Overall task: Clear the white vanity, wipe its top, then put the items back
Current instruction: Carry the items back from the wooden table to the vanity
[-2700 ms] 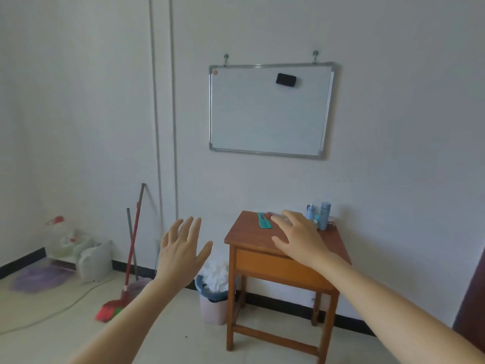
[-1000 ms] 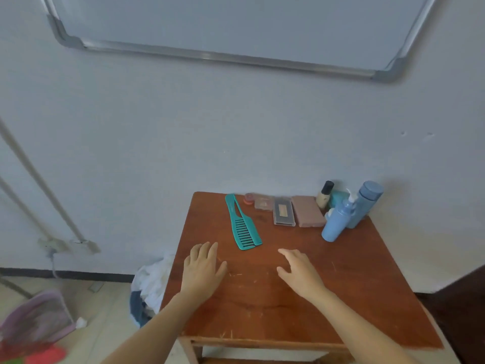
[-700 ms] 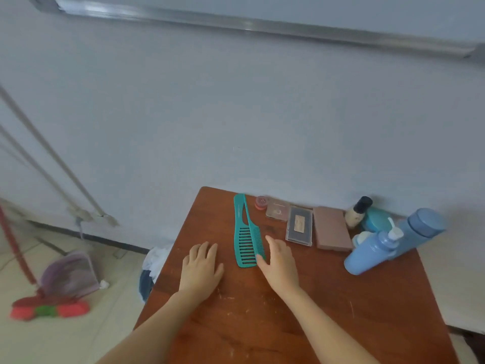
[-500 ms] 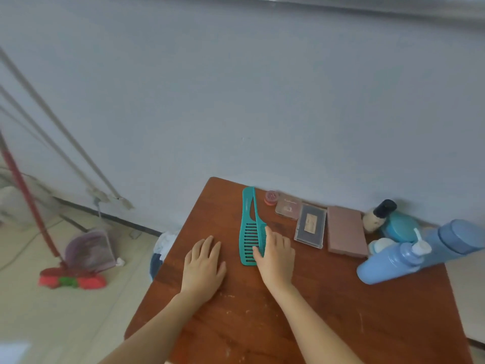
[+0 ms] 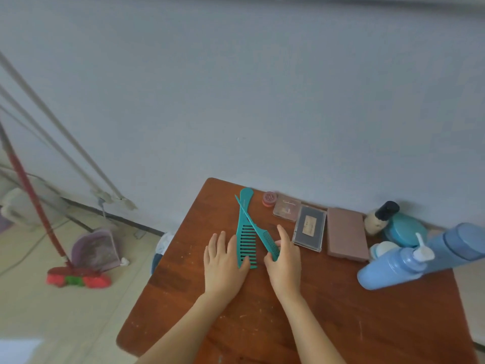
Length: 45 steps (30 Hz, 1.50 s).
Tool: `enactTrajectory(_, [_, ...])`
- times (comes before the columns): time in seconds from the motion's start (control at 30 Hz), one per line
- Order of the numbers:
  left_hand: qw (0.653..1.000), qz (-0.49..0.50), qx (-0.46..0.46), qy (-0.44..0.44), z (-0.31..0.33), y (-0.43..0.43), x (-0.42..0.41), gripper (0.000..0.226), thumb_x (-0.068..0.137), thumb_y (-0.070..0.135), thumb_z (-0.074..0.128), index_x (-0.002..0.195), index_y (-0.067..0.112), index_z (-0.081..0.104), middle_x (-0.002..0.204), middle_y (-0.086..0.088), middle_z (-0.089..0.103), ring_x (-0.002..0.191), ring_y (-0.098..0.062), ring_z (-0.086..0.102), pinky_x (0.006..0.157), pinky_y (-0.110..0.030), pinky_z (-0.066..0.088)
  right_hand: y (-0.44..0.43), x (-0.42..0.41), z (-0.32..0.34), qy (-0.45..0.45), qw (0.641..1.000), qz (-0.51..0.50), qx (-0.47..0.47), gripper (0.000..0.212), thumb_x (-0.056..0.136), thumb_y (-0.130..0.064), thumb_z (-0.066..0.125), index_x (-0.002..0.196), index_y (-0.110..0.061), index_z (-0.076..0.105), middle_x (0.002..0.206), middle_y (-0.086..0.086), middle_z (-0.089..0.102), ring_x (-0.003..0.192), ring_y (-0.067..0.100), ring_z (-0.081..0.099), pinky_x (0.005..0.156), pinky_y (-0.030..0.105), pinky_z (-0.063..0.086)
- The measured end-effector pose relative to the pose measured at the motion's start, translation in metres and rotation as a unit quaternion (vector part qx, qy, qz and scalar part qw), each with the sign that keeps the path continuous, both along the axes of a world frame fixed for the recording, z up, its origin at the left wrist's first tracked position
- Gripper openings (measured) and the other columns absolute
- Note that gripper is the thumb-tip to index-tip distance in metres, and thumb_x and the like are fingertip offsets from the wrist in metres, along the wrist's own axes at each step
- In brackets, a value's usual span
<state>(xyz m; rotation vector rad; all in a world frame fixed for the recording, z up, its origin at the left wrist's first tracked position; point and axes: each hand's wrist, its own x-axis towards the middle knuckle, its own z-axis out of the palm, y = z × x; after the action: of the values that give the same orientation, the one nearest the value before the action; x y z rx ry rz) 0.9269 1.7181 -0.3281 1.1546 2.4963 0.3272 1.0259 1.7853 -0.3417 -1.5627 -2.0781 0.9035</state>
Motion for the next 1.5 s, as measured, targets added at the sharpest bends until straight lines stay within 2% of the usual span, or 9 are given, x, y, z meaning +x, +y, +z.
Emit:
enactTrajectory(0.2, [0.999, 0.047, -0.008, 0.012, -0.009, 0.022, 0.009, 0.073, 0.086, 0.055, 0.047, 0.143, 0.025, 0.012, 0.151, 0.0, 0.02, 0.141, -0.022, 0.01, 0.114, -0.041, 0.012, -0.004, 0.022, -0.004, 0.008, 1.0, -0.02, -0.021, 0.068, 0.086, -0.015, 0.062, 0.142, -0.027, 0.026, 0.123, 0.002, 0.053, 0.115, 0.014, 0.048, 0.089, 0.021, 0.048])
enactTrajectory(0.37, [0.997, 0.068, 0.023, 0.031, -0.014, 0.028, 0.015, 0.059, 0.089, 0.041, 0.048, 0.139, 0.024, 0.022, 0.142, -0.002, 0.033, 0.135, -0.022, 0.022, 0.112, -0.041, 0.017, -0.008, 0.032, -0.004, 0.025, 0.999, -0.035, -0.031, 0.069, 0.085, -0.014, 0.063, 0.142, -0.026, 0.027, 0.122, 0.003, 0.054, 0.114, 0.014, 0.049, 0.088, 0.021, 0.048])
enactTrajectory(0.53, [0.993, 0.096, 0.064, -0.018, -0.012, 0.027, 0.006, 0.065, 0.083, 0.03, 0.059, 0.138, 0.026, 0.024, 0.134, -0.004, 0.039, 0.125, -0.021, 0.034, 0.105, -0.038, 0.031, -0.014, 0.033, -0.004, 0.035, 0.998, -0.044, -0.027, 0.07, 0.084, -0.013, 0.064, 0.142, -0.026, 0.027, 0.121, 0.004, 0.055, 0.113, 0.014, 0.049, 0.086, 0.02, 0.048])
enactTrajectory(0.63, [0.98, 0.106, 0.128, -0.106, -0.005, 0.018, -0.001, 0.066, 0.083, 0.018, 0.062, 0.138, 0.027, 0.026, 0.134, -0.006, 0.036, 0.121, -0.018, 0.041, 0.095, -0.033, 0.045, -0.018, 0.032, -0.003, 0.032, 0.998, -0.042, -0.031, 0.069, 0.085, -0.014, 0.064, 0.142, -0.027, 0.027, 0.123, 0.003, 0.054, 0.113, 0.014, 0.049, 0.085, 0.019, 0.049])
enactTrajectory(0.73, [0.969, 0.123, 0.162, -0.143, 0.002, 0.004, -0.012, 0.069, 0.083, 0.015, 0.063, 0.14, 0.025, 0.026, 0.133, -0.007, 0.035, 0.119, -0.017, 0.044, 0.092, -0.029, 0.047, -0.022, 0.029, 0.0, 0.03, 0.998, -0.036, -0.03, 0.068, 0.085, -0.014, 0.063, 0.142, -0.027, 0.028, 0.124, 0.003, 0.053, 0.114, 0.014, 0.049, 0.086, 0.02, 0.049])
enactTrajectory(1.03, [0.944, 0.198, 0.199, -0.175, 0.015, -0.032, -0.045, 0.071, 0.085, 0.02, 0.062, 0.143, 0.019, 0.021, 0.132, -0.009, 0.037, 0.114, -0.017, 0.046, 0.091, -0.033, 0.047, -0.042, 0.005, 0.009, 0.026, 1.0, 0.008, 0.011, 0.069, 0.083, -0.012, 0.065, 0.141, -0.026, 0.03, 0.12, 0.002, 0.055, 0.114, 0.015, 0.047, 0.087, 0.019, 0.048])
enactTrajectory(1.2, [0.948, 0.175, 0.219, -0.154, 0.015, -0.036, -0.06, 0.065, 0.084, 0.024, 0.064, 0.14, 0.02, 0.03, 0.13, -0.008, 0.044, 0.114, -0.018, 0.05, 0.091, -0.036, 0.051, -0.051, -0.007, 0.014, 0.014, 1.0, -0.01, 0.018, 0.069, 0.083, -0.016, 0.065, 0.141, -0.027, 0.029, 0.122, 0.0, 0.053, 0.113, 0.014, 0.049, 0.081, 0.011, 0.043])
enactTrajectory(1.37, [0.954, 0.11, 0.222, -0.172, 0.01, -0.032, -0.071, 0.064, 0.084, 0.023, 0.064, 0.139, 0.018, 0.031, 0.126, -0.005, 0.046, 0.109, -0.015, 0.049, 0.088, -0.03, 0.048, -0.066, -0.006, 0.024, -0.004, 0.998, -0.058, 0.04, 0.068, 0.085, -0.015, 0.063, 0.142, -0.026, 0.028, 0.122, 0.001, 0.053, 0.116, 0.013, 0.046, 0.086, 0.013, 0.043])
enactTrajectory(1.5, [0.955, 0.008, 0.221, -0.199, 0.016, -0.022, -0.074, 0.065, 0.083, 0.02, 0.063, 0.139, 0.015, 0.031, 0.122, -0.006, 0.047, 0.109, -0.016, 0.046, 0.086, -0.027, 0.045, -0.082, -0.002, 0.038, -0.025, 0.987, -0.157, 0.035, 0.068, 0.086, -0.016, 0.062, 0.143, -0.026, 0.025, 0.123, -0.001, 0.051, 0.116, 0.011, 0.044, 0.092, 0.018, 0.044])
